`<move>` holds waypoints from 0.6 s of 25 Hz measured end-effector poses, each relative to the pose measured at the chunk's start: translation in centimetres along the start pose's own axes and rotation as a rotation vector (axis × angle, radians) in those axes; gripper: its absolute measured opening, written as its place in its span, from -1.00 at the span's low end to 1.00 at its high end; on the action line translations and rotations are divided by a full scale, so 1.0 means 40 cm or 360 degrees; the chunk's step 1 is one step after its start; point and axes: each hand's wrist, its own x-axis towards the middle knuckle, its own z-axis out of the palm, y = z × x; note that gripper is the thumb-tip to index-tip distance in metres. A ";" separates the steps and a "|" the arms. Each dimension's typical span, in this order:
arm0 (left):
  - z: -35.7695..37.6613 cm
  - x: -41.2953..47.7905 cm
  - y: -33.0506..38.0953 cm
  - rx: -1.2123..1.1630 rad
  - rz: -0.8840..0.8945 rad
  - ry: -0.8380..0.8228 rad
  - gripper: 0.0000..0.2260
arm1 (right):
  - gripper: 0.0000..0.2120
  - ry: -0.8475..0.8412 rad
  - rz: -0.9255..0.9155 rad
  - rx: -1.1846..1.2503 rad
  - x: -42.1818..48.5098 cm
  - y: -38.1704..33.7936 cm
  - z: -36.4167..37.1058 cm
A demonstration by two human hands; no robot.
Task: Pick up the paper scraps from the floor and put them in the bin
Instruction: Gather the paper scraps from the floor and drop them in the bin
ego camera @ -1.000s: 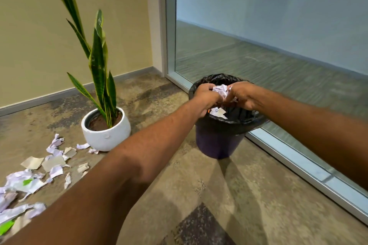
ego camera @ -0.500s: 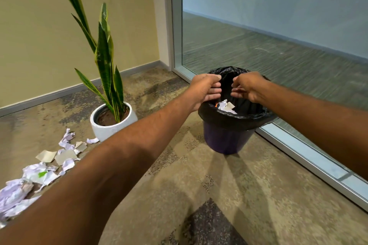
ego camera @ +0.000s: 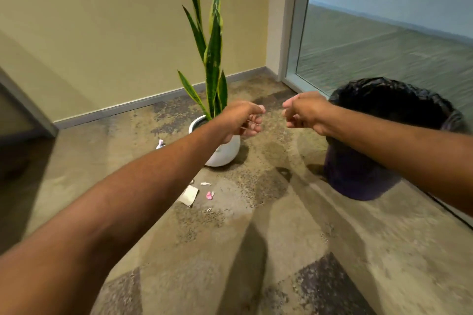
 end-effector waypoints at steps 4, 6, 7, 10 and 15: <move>-0.193 -0.050 -0.140 0.0292 -0.0160 0.0135 -0.84 | -0.74 -0.0291 0.0056 -0.0212 0.001 0.048 0.193; -0.277 -0.076 -0.223 0.0531 -0.0228 0.0141 -0.81 | -0.69 -0.0436 0.0067 -0.0313 0.006 0.083 0.288; -0.313 -0.086 -0.262 0.0741 -0.0246 0.0137 -0.77 | -0.66 -0.0505 0.0060 -0.0364 0.008 0.106 0.331; -0.401 -0.106 -0.362 0.1576 -0.0190 0.0031 -0.42 | -0.55 -0.0678 -0.0003 -0.0651 0.020 0.192 0.455; -0.453 -0.103 -0.517 0.1906 -0.0529 0.0027 0.10 | -0.26 -0.0944 -0.0234 -0.1438 0.028 0.331 0.608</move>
